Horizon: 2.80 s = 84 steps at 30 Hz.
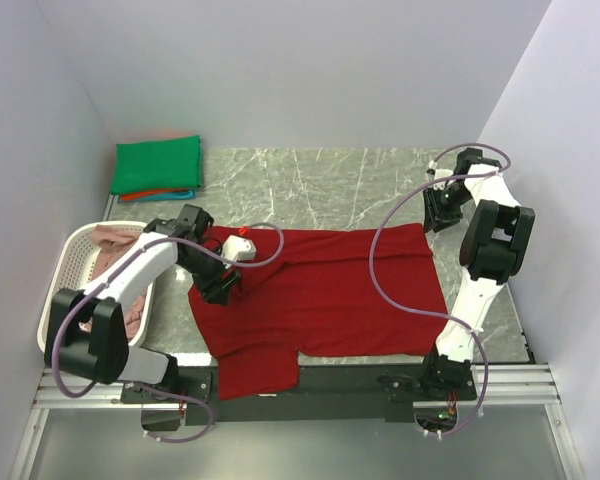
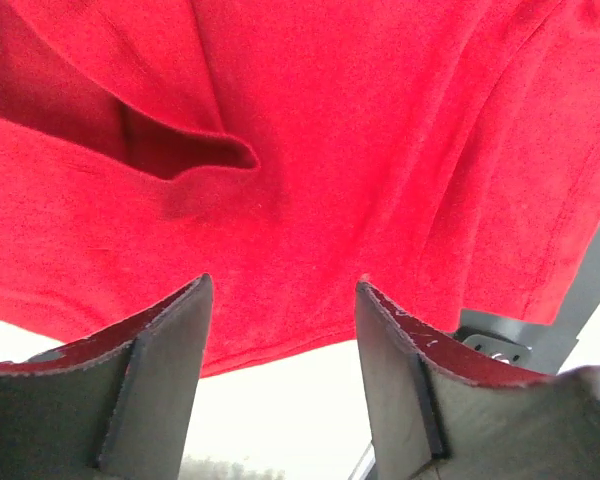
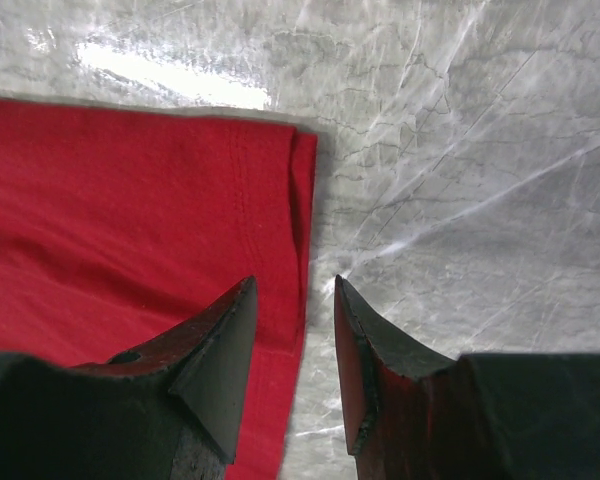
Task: Fold and stack the t-shirts
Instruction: Fold the tshirt
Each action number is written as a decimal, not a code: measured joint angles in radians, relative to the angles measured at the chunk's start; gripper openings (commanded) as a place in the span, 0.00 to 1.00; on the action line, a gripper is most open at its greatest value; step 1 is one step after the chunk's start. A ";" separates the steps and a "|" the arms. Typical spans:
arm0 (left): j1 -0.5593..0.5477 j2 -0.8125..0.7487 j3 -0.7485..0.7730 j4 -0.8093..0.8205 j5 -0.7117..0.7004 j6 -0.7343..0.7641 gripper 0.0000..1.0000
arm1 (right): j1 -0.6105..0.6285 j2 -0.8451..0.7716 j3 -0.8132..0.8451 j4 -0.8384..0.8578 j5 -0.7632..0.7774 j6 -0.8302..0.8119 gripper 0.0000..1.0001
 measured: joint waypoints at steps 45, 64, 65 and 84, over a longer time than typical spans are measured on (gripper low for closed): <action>-0.435 0.190 0.225 0.117 0.081 -0.351 0.46 | 0.000 -0.062 -0.023 -0.003 0.030 -0.022 0.43; 0.265 0.526 0.561 0.260 -0.084 -0.666 0.62 | 0.005 0.047 0.120 0.040 0.019 0.135 0.49; 0.270 0.539 0.561 0.260 -0.097 -0.677 0.61 | 0.005 0.056 0.122 0.042 0.015 0.141 0.47; 0.301 0.623 0.561 0.265 -0.134 -0.733 0.68 | 0.018 0.122 0.120 0.037 -0.054 0.214 0.42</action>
